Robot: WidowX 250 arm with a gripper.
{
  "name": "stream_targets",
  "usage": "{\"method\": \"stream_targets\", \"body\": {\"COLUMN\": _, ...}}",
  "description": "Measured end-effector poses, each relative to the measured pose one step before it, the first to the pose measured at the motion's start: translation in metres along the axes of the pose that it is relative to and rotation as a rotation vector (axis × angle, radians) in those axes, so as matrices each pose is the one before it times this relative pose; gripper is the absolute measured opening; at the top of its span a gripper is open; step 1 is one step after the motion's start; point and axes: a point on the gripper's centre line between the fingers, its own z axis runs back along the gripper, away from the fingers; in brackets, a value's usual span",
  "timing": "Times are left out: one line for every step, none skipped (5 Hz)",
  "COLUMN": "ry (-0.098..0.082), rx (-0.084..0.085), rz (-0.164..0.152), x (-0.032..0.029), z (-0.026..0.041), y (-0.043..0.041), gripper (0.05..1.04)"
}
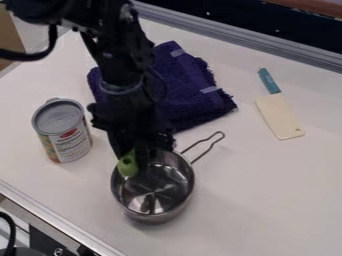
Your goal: Moved the green object inside the silver pot
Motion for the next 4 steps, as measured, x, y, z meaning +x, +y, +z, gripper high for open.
{"method": "stream_targets", "body": {"ry": 0.0085, "rx": -0.0169, "rz": -0.0242, "x": -0.00632, "z": -0.00516, "y": -0.00842, "gripper": 0.324}}
{"method": "stream_targets", "body": {"ry": 0.0165, "rx": 0.0105, "rz": -0.0081, "x": -0.00869, "z": -0.00608, "y": -0.00142, "gripper": 0.381}}
{"method": "stream_targets", "body": {"ry": 0.0249, "rx": 0.0119, "rz": 0.0218, "x": -0.0031, "z": 0.00049, "y": -0.00025, "gripper": 0.675}}
{"method": "stream_targets", "body": {"ry": 0.0401, "rx": -0.0063, "rz": 0.0079, "x": 0.00813, "z": 0.00887, "y": -0.0021, "gripper": 0.948}}
